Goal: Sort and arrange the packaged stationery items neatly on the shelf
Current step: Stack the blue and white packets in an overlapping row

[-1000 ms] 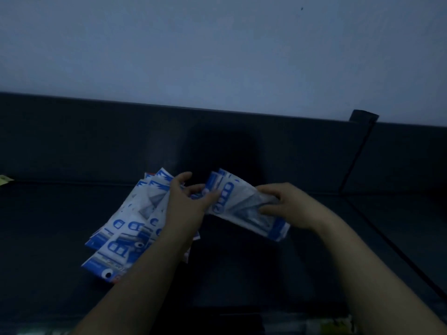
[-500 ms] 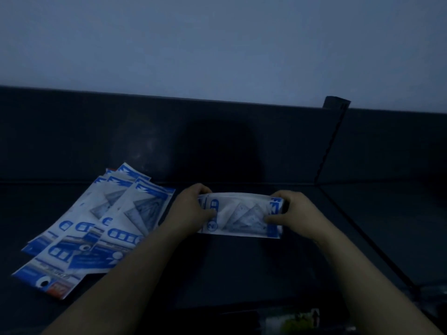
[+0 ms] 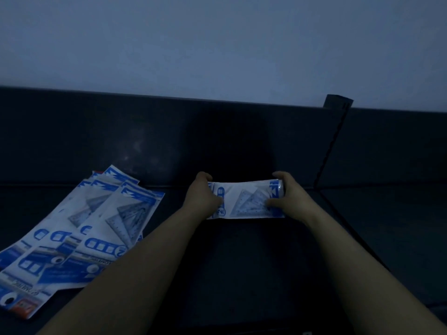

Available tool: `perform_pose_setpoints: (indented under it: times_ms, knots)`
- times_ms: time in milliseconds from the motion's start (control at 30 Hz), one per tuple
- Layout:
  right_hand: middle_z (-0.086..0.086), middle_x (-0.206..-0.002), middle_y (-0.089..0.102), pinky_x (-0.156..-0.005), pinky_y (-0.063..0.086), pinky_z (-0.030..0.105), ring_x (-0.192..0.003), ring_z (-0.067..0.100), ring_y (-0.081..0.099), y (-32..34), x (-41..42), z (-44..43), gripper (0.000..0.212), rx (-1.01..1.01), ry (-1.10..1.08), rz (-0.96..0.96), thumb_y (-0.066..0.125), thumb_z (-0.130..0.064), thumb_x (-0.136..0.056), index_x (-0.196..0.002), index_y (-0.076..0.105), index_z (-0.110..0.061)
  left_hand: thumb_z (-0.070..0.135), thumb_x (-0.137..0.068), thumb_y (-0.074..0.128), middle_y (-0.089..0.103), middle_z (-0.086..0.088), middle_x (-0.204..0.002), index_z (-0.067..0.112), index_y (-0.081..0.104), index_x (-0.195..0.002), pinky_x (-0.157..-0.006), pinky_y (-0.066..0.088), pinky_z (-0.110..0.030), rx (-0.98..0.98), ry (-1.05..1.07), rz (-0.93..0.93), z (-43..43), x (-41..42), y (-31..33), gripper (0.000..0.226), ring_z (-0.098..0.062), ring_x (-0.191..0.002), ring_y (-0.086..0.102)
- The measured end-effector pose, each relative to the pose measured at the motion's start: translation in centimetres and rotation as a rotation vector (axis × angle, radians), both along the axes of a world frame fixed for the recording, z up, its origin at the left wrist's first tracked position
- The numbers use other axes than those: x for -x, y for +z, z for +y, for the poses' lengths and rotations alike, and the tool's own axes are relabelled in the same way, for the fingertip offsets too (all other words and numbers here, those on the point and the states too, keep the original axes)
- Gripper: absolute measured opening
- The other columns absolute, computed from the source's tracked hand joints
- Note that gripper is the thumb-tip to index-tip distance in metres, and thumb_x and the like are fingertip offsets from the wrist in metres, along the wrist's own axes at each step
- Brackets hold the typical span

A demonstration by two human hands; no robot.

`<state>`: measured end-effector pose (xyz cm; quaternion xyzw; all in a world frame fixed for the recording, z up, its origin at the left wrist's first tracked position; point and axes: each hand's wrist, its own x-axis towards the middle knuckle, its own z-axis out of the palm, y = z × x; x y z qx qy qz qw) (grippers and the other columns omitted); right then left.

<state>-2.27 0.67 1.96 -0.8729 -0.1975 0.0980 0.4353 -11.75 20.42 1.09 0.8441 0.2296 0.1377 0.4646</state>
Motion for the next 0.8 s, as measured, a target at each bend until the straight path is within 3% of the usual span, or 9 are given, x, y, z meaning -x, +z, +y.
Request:
perform_pose_setpoints:
  times_ms: [100, 167, 233, 300, 400, 500, 633, 800]
  knots:
    - [0.009, -0.137, 0.044, -0.078, 0.047, 0.021, -0.105, 0.016, 0.052, -0.9, -0.9, 0.7, 0.078, 0.103, 0.029, -0.031, 0.067, -0.011, -0.085, -0.147, 0.022, -0.027, 0.005, -0.083, 0.067, 0.048, -0.014, -0.132, 0.009, 0.031, -0.141, -0.082, 0.045, -0.029, -0.067, -0.023, 0.008, -0.1, -1.1, -0.5, 0.068, -0.019, -0.105, 0.050]
    - [0.005, -0.153, 0.020, -0.103, 0.039, 0.032, -0.131, 0.023, 0.033, -1.7, -1.2, 1.1, 0.069, 0.236, 0.061, -0.133, 0.059, -0.024, -0.091, -0.148, 0.021, -0.031, 0.013, -0.086, 0.065, 0.035, -0.014, -0.144, 0.015, 0.025, -0.147, -0.098, 0.042, -0.037, -0.257, -0.048, 0.048, -0.2, -1.4, -1.1, 0.073, -0.027, -0.123, 0.043]
    - [0.000, -0.159, 0.005, -0.118, 0.013, 0.041, -0.145, 0.022, 0.007, -2.7, -1.0, 1.6, 0.059, 0.366, 0.128, -0.269, 0.047, -0.040, -0.096, -0.149, 0.022, -0.032, 0.031, -0.094, 0.053, 0.017, -0.009, -0.157, 0.020, 0.025, -0.149, -0.113, 0.023, -0.045, -0.585, -0.099, 0.092, -0.6, -1.3, -1.7, 0.062, -0.029, -0.141, 0.021]
    - [0.001, -0.161, 0.001, -0.119, 0.001, 0.040, -0.147, 0.019, -0.003, -3.7, -0.5, 2.1, 0.056, 0.470, 0.214, -0.334, 0.034, -0.044, -0.100, -0.151, 0.016, -0.031, 0.043, -0.100, 0.032, 0.005, -0.002, -0.161, 0.023, 0.018, -0.151, -0.116, 0.004, -0.051, -0.761, -0.240, 0.155, -1.3, -0.9, -2.2, 0.057, -0.024, -0.147, 0.002]
    - [0.001, -0.161, -0.003, -0.119, -0.002, 0.038, -0.147, 0.015, -0.004, -4.6, 0.4, 1.7, 0.057, 0.581, 0.310, -0.358, 0.022, -0.047, -0.101, -0.152, 0.004, -0.032, 0.050, -0.101, 0.017, -0.002, 0.000, -0.162, 0.026, -0.001, -0.153, -0.116, -0.003, -0.053, -0.728, -0.406, 0.341, -2.3, 0.2, -3.4, 0.060, -0.021, -0.148, -0.004]
    - [-0.001, -0.160, -0.014, -0.119, -0.007, 0.040, -0.146, 0.012, -0.012, -4.5, 1.6, 0.7, 0.059, 0.679, 0.345, -0.363, 0.017, -0.050, -0.100, -0.151, -0.007, -0.034, 0.054, -0.100, 0.014, -0.013, 0.000, -0.161, 0.027, -0.012, -0.153, -0.117, -0.008, -0.052, -0.730, -0.429, 0.423, -3.1, 1.4, -3.9, 0.065, -0.021, -0.148, -0.011]
    - [-0.003, -0.156, -0.026, -0.117, -0.015, 0.041, -0.142, 0.011, -0.025, -4.4, 3.5, -0.4, 0.062, 0.784, 0.351, -0.377, 0.014, -0.054, -0.098, -0.148, -0.017, -0.035, 0.057, -0.098, 0.012, -0.022, -0.001, -0.159, 0.027, -0.017, -0.151, -0.113, -0.017, -0.052, -0.749, -0.455, 0.473, -4.0, 3.0, -3.4, 0.067, -0.021, -0.146, -0.020]
    - [-0.003, -0.156, -0.025, -0.117, -0.016, 0.042, -0.142, 0.010, -0.025, -4.3, 4.7, -1.0, 0.061, 0.785, 0.342, -0.396, 0.013, -0.056, -0.098, -0.147, -0.017, -0.038, 0.058, -0.098, 0.017, -0.022, -0.003, -0.159, 0.025, -0.013, -0.152, -0.113, -0.018, -0.054, -0.757, -0.428, 0.494, -4.5, 4.2, -2.9, 0.070, -0.023, -0.146, -0.021]
